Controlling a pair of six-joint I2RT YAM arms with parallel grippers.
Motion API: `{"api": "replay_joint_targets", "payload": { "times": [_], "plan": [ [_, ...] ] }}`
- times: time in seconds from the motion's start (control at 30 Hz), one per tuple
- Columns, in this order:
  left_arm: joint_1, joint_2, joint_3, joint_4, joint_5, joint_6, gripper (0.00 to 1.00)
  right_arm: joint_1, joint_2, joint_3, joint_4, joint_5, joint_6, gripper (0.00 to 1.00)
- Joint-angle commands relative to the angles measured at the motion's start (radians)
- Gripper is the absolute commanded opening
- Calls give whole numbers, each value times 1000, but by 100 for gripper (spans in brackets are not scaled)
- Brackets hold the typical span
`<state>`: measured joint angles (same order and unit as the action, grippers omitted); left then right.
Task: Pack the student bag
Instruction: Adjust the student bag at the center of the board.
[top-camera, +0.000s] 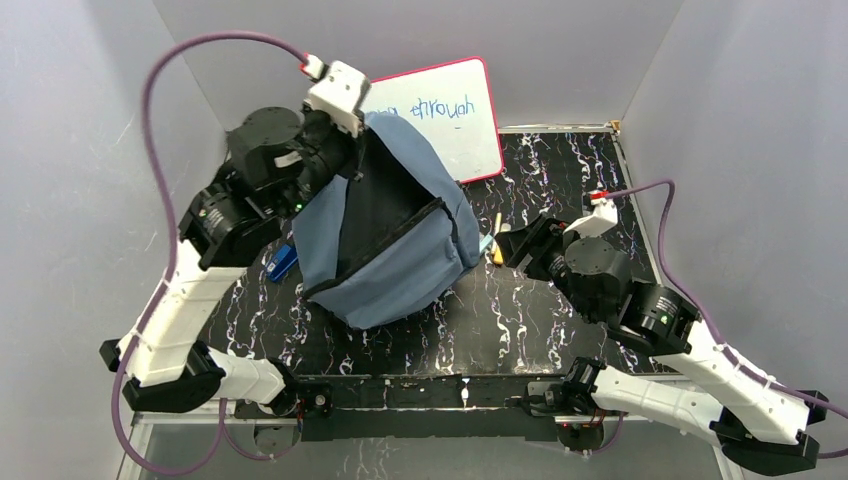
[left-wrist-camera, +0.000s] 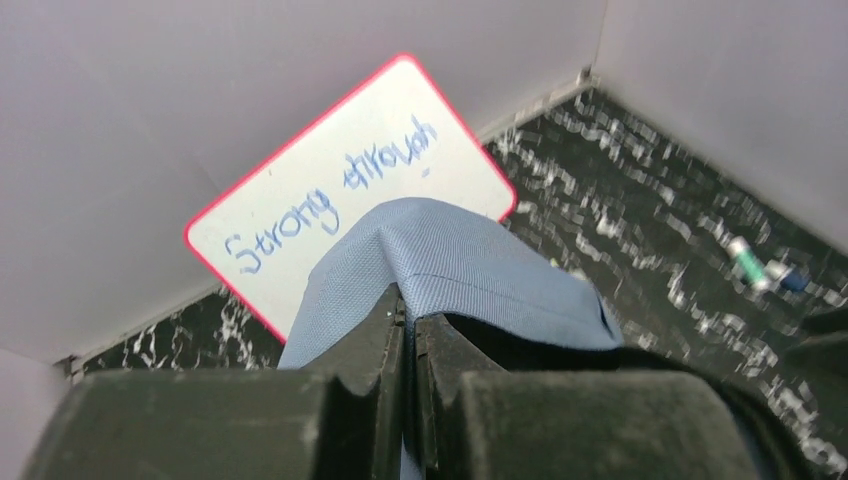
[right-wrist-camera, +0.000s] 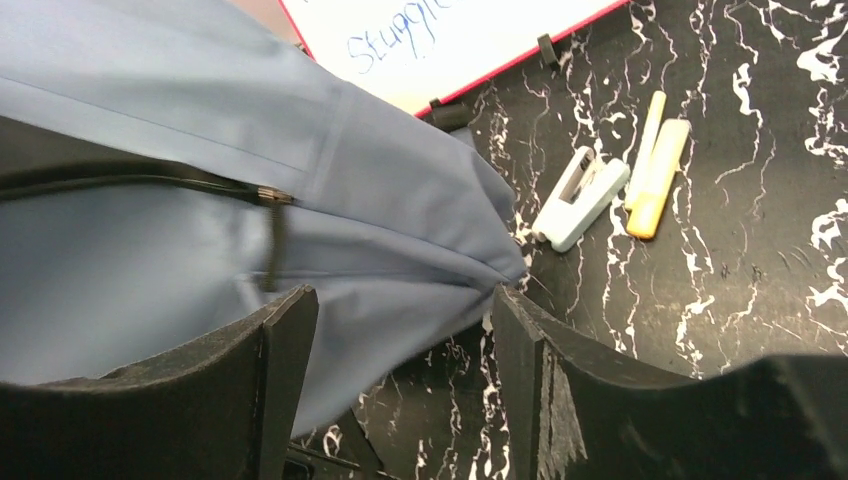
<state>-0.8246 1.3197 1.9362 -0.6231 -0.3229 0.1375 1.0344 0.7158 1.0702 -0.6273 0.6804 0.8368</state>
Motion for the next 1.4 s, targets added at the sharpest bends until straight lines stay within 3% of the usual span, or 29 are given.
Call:
{"api": "replay_joint_targets", "payload": {
  "times": [0.0, 0.33, 0.57, 0.93, 1.37],
  "plan": [
    [7, -30, 157, 139, 7, -85, 0, -2, 12, 24, -20, -3, 19, 73],
    [7, 5, 406, 256, 89, -130, 0, -2, 13, -5, -25, 7, 51, 73],
    [7, 58, 479, 270, 22, -26, 0, -2, 13, -24, -26, 2, 63, 72],
    [7, 123, 438, 309, -338, 286, 0, -2, 24, -46, -16, -18, 72, 72],
    [7, 56, 256, 711, -698, 911, 0, -3, 69, -65, 25, -53, 73, 72]
  ]
}}
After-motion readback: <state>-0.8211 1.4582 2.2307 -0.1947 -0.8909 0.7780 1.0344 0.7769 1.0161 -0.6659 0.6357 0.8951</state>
